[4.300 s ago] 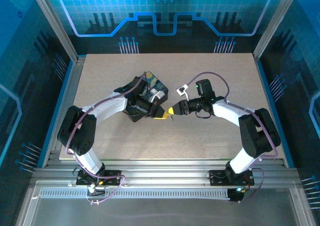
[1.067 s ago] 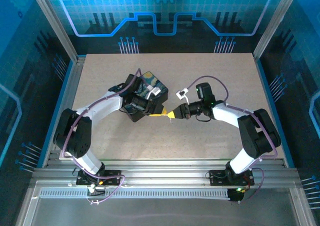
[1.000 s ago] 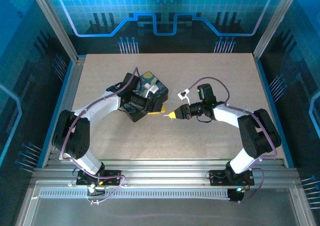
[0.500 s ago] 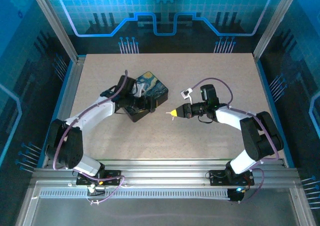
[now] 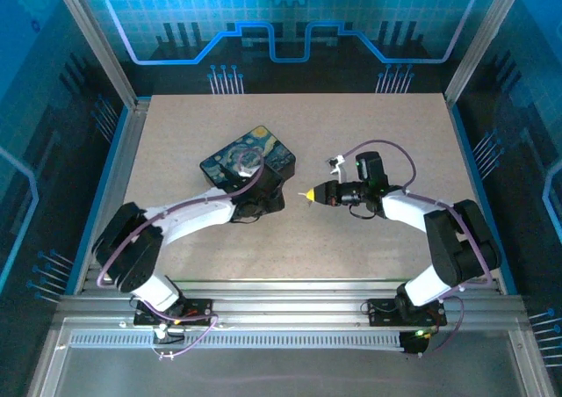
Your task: Unlock the padlock with the key
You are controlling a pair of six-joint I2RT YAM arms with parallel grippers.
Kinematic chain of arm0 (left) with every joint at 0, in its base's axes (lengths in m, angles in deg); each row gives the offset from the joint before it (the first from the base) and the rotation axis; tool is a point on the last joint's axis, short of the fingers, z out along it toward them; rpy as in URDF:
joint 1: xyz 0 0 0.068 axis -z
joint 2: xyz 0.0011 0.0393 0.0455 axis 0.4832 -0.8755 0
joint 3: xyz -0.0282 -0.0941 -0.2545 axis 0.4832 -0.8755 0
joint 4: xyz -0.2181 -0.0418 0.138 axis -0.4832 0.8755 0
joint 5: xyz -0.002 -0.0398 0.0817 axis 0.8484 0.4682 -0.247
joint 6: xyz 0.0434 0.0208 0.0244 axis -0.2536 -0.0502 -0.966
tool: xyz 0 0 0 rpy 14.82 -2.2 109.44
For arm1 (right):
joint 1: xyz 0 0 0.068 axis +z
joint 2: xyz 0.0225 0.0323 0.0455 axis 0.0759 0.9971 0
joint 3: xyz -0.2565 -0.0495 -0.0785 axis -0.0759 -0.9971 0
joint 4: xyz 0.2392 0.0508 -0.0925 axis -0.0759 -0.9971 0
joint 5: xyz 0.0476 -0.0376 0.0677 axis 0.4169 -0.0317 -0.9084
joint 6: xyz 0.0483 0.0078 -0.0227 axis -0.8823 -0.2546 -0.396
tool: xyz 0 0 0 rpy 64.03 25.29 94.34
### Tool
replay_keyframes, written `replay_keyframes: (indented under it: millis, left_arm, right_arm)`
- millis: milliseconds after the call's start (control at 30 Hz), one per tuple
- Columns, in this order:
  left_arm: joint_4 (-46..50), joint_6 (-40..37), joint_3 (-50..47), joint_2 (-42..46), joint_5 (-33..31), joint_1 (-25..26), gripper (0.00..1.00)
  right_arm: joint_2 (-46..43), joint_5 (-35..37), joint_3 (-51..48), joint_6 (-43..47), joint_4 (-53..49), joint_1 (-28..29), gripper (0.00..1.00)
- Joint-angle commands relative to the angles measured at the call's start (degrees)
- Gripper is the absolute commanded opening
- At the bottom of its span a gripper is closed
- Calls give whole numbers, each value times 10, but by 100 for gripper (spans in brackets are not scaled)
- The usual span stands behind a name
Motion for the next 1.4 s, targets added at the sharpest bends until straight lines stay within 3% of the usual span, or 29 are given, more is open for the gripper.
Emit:
replay_keyframes:
  millis: [0, 133, 400, 900, 1367]
  left_arm:
    - [21, 47, 40, -31, -127, 2, 71]
    - [16, 24, 52, -39, -166, -7, 73]
    - [-40, -93, 71, -88, -158, -37, 73]
    - [-75, -75, 101, -173, -163, -47, 68]
    - [-76, -51, 119, -208, -204, -54, 49]
  right_arm:
    - [-24, 8, -13, -3, 1, -11, 0]
    - [-46, 8, -25, 10, -13, -15, 0]
    - [-36, -3, -24, 15, -15, -22, 0]
    - [-5, -23, -8, 15, -1, -23, 0]
    - [10, -38, -19, 23, 12, -23, 0]
